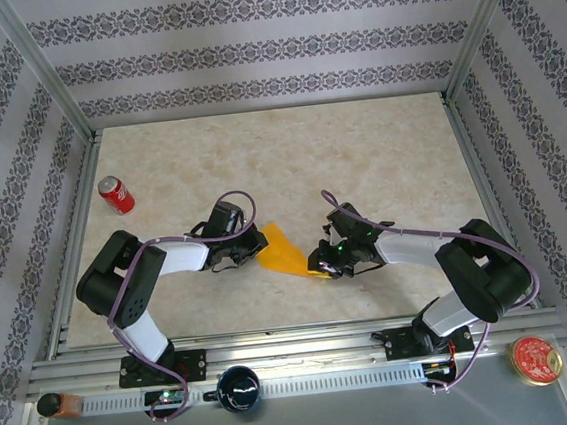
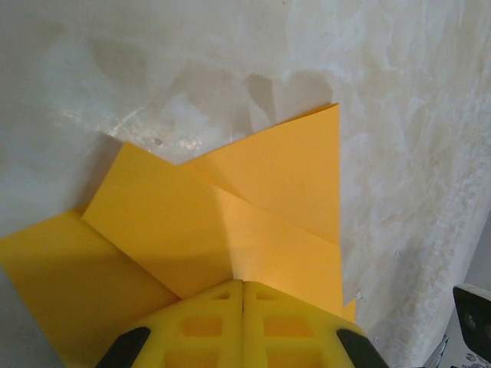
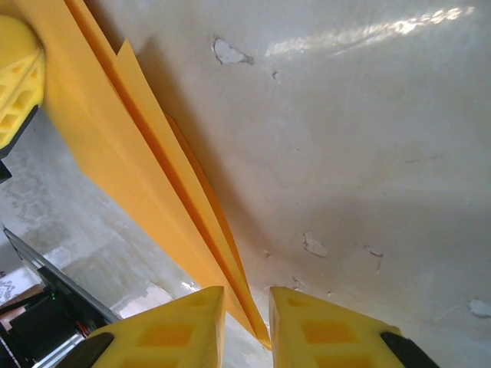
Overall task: Fold a paper plane with a square sheet of paper (pick it up from the middle)
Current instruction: Turn over the paper at the center of the table.
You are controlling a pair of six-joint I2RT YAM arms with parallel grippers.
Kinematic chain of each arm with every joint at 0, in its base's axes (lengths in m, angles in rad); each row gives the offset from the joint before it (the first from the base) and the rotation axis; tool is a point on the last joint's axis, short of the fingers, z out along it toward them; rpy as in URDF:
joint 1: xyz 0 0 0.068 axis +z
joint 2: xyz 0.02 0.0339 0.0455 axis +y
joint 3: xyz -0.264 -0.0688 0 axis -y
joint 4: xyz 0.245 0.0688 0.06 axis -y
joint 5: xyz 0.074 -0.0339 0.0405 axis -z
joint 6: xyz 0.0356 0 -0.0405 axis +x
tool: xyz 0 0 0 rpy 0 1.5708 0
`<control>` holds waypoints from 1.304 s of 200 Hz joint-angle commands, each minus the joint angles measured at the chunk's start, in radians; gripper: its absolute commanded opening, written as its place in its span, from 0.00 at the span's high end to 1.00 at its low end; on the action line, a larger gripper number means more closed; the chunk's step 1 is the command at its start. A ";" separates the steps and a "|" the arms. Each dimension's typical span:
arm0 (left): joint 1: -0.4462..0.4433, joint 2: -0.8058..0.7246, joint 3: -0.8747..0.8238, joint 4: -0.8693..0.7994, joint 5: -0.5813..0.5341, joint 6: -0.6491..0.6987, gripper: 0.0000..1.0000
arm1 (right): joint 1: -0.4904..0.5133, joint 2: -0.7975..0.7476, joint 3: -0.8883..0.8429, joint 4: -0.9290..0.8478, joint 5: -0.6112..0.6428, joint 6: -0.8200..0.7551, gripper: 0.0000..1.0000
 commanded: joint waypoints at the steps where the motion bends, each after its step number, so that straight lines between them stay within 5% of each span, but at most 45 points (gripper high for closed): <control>1: 0.014 0.018 0.012 -0.021 -0.006 0.005 0.97 | 0.011 -0.006 0.005 0.029 -0.001 -0.007 0.76; 169: 0.014 0.005 0.011 -0.014 -0.005 -0.004 0.96 | -0.030 0.095 -0.025 0.228 -0.148 0.000 0.74; 261: 0.015 -0.016 0.021 -0.035 -0.013 0.002 0.96 | -0.032 0.134 -0.022 0.302 -0.202 -0.031 0.83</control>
